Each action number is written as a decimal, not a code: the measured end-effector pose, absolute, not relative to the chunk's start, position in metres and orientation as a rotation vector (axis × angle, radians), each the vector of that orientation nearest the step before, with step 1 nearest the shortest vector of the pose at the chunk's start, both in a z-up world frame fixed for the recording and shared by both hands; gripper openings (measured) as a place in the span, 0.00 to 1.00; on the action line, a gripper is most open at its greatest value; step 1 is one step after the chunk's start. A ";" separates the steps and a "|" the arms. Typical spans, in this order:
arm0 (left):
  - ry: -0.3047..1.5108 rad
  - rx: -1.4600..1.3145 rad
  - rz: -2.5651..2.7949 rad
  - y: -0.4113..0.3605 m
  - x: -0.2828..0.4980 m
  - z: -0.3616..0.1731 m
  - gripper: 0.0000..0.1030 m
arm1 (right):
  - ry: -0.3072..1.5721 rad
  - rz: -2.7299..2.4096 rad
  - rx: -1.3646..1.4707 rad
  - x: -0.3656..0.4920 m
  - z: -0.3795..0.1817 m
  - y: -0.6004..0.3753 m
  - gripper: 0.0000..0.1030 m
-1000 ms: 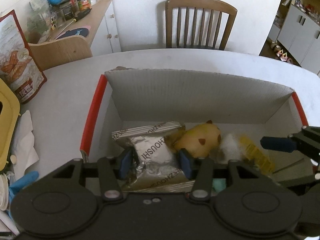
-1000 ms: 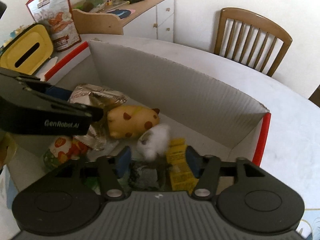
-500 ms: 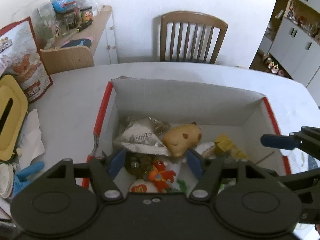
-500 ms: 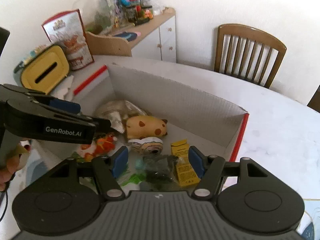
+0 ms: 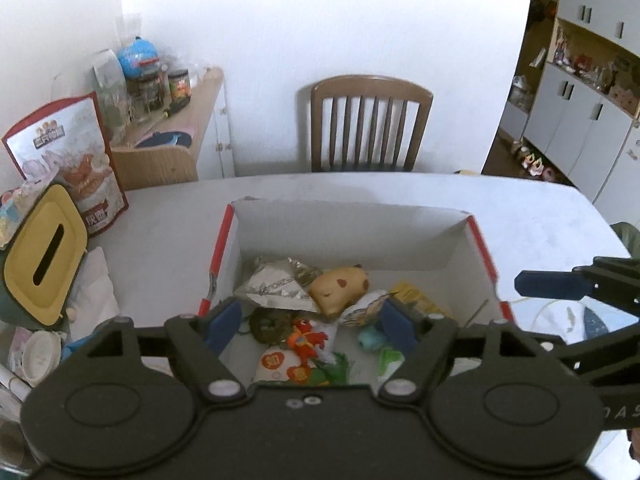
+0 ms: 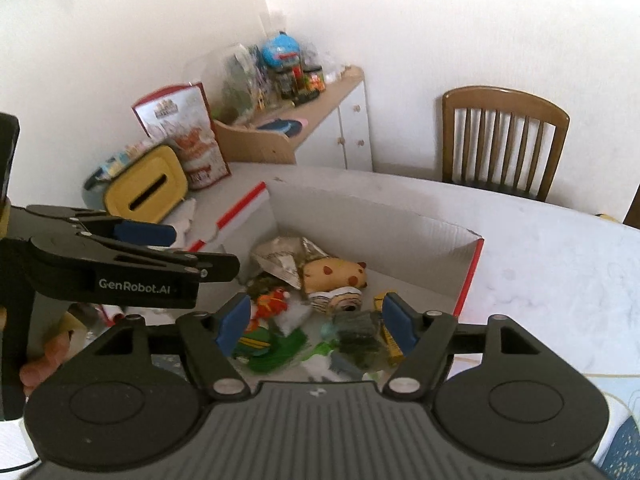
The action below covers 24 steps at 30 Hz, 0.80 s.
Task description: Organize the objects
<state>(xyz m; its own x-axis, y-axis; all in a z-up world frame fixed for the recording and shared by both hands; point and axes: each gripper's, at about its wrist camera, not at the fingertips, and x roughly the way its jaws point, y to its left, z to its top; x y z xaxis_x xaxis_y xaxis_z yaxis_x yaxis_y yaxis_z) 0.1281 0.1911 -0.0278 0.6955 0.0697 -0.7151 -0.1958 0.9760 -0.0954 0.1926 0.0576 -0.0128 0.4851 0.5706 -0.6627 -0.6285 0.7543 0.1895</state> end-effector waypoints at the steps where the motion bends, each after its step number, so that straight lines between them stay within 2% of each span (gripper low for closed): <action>1: 0.780 -0.166 0.147 0.189 0.125 -0.025 0.78 | 0.762 0.731 -0.078 0.189 -0.010 0.055 0.73; 7: 0.727 -0.144 0.144 0.177 0.107 -0.011 0.85 | 0.698 0.729 -0.059 0.168 0.001 0.039 0.78; 12: 0.673 -0.125 0.119 0.166 0.092 -0.002 1.00 | 0.674 0.739 -0.024 0.153 0.005 0.024 0.80; 24: 0.657 -0.168 0.091 0.152 0.069 -0.001 1.00 | 0.650 0.760 0.007 0.128 0.010 0.002 0.86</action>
